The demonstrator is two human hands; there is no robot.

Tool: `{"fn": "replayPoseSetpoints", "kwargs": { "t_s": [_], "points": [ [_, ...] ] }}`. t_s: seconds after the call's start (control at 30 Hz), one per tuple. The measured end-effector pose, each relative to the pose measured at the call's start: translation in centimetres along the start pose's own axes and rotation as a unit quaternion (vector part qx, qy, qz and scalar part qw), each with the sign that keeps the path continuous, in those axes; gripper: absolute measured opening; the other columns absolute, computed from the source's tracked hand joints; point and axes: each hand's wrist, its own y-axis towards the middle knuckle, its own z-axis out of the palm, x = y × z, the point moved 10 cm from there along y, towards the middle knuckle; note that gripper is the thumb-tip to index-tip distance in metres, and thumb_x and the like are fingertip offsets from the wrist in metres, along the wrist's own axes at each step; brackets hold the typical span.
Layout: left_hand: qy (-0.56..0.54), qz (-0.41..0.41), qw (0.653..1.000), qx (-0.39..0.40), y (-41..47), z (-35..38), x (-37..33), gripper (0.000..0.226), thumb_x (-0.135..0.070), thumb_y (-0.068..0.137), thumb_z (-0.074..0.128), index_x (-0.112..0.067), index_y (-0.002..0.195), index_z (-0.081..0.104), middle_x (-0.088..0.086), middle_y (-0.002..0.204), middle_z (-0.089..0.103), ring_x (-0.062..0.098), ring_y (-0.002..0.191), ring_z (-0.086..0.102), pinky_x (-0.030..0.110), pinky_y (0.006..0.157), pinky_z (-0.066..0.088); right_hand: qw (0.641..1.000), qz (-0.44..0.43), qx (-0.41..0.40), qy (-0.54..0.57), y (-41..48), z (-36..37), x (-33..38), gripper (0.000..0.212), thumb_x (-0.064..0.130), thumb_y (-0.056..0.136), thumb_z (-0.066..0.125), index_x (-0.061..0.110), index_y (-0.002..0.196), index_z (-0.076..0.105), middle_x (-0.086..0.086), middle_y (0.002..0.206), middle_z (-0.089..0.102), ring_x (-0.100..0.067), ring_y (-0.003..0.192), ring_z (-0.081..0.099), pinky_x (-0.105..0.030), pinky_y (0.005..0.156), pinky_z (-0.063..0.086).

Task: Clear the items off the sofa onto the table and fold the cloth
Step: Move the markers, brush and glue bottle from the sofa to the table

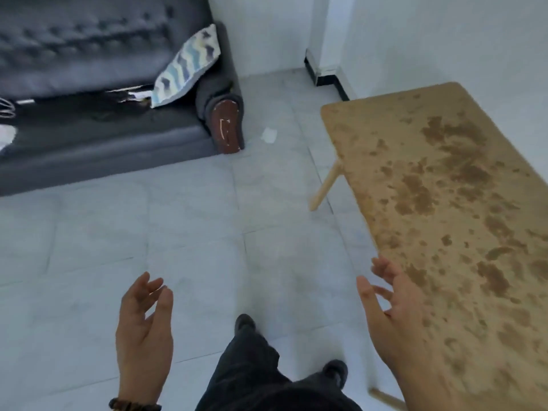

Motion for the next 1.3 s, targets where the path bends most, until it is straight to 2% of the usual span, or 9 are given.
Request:
{"fn": "replayPoseSetpoints", "kwargs": {
  "t_s": [0.13, 0.27, 0.33, 0.5, 0.67, 0.8, 1.0, 1.13, 1.3],
  "points": [
    [-0.027, -0.04, 0.995, -0.083, 4.0, -8.5, 4.3, 0.038, -0.022, 0.095, 0.057, -0.026, 0.132, 0.049, -0.01, 0.118, 0.062, 0.016, 0.115, 0.058, 0.021, 0.085, 0.045, 0.994, -0.059, 0.085, -0.026, 1.6, 11.0, 5.6, 0.046, 0.035, 0.09, 0.061, 0.03, 0.133, 0.048, 0.013, 0.128, 0.058, 0.004, 0.117, 0.054, -0.021, 0.085, 0.052],
    [-0.053, -0.088, 0.977, -0.186, 9.4, -17.0, 8.0, 0.037, -0.026, 0.096, 0.056, -0.025, 0.133, 0.048, -0.009, 0.122, 0.061, 0.023, 0.111, 0.061, 0.015, 0.074, 0.047, 0.983, -0.088, 0.154, -0.047, 3.4, 22.4, 10.9, 0.04, 0.026, 0.094, 0.062, 0.028, 0.132, 0.049, 0.007, 0.128, 0.058, 0.013, 0.11, 0.052, -0.011, 0.08, 0.043],
    [-0.052, -0.098, 0.969, -0.22, 12.2, -20.4, 8.7, 0.037, -0.027, 0.097, 0.055, -0.025, 0.133, 0.048, -0.008, 0.123, 0.061, 0.024, 0.112, 0.061, 0.019, 0.079, 0.047, 0.978, -0.105, 0.174, -0.053, 4.3, 27.2, 13.9, 0.042, 0.027, 0.094, 0.061, 0.023, 0.134, 0.049, 0.006, 0.13, 0.056, 0.009, 0.112, 0.053, -0.011, 0.081, 0.043],
    [-0.056, -0.101, 0.956, -0.271, 20.0, -25.8, 8.8, 0.036, -0.028, 0.095, 0.058, -0.03, 0.13, 0.05, -0.01, 0.12, 0.062, 0.019, 0.114, 0.06, 0.047, 0.096, 0.049, 0.979, -0.11, 0.171, -0.032, 7.6, 35.0, 19.2, 0.045, 0.029, 0.095, 0.061, 0.023, 0.138, 0.048, 0.008, 0.13, 0.056, -0.006, 0.116, 0.056, -0.015, 0.082, 0.044],
    [-0.05, -0.104, 0.955, -0.274, 31.2, -25.4, 8.5, 0.039, -0.031, 0.092, 0.059, -0.029, 0.13, 0.05, -0.01, 0.119, 0.063, 0.012, 0.106, 0.062, 0.051, 0.097, 0.048, 0.985, -0.092, 0.146, -0.021, 14.3, 42.7, 21.2, 0.044, 0.028, 0.095, 0.061, 0.023, 0.137, 0.048, 0.008, 0.131, 0.056, -0.007, 0.118, 0.056, -0.016, 0.083, 0.044],
    [-0.067, -0.109, 0.951, -0.283, 42.6, -23.8, 7.8, 0.036, -0.021, 0.098, 0.056, -0.022, 0.133, 0.049, -0.004, 0.12, 0.061, -0.008, 0.084, 0.062, 0.048, 0.094, 0.049, 0.988, -0.081, 0.134, -0.003, 21.3, 51.1, 23.7, 0.043, 0.027, 0.097, 0.059, 0.022, 0.138, 0.047, 0.005, 0.132, 0.055, -0.012, 0.118, 0.055, -0.023, 0.088, 0.047],
    [-0.029, -0.076, 0.958, -0.274, 59.3, -24.3, 1.1, 0.039, -0.023, 0.097, 0.057, -0.021, 0.134, 0.047, -0.007, 0.123, 0.06, 0.02, 0.113, 0.06, 0.039, 0.094, 0.048, 0.983, -0.108, 0.148, -0.005, 31.6, 63.4, 34.8, 0.044, 0.028, 0.097, 0.058, 0.024, 0.139, 0.043, 0.008, 0.135, 0.051, -0.009, 0.116, 0.053, -0.011, 0.082, 0.04],
    [-0.021, -0.072, 0.956, -0.283, 67.6, -24.7, -1.2, 0.04, -0.023, 0.097, 0.056, -0.02, 0.135, 0.046, -0.007, 0.124, 0.059, 0.022, 0.114, 0.06, 0.037, 0.092, 0.048, 0.978, -0.126, 0.168, -0.009, 37.1, 70.2, 41.1, 0.046, 0.026, 0.098, 0.058, 0.023, 0.141, 0.042, 0.011, 0.132, 0.051, -0.009, 0.116, 0.053, -0.009, 0.081, 0.039],
    [-0.017, -0.09, 0.959, -0.269, 78.5, -23.3, -0.5, 0.04, -0.023, 0.096, 0.056, -0.022, 0.135, 0.046, -0.007, 0.124, 0.06, 0.017, 0.113, 0.06, 0.033, 0.089, 0.046, 0.975, -0.128, 0.179, -0.035, 43.4, 78.9, 44.5, 0.049, 0.023, 0.097, 0.06, 0.022, 0.142, 0.042, 0.001, 0.133, 0.056, -0.011, 0.114, 0.054, -0.01, 0.078, 0.041]
  ]
}}
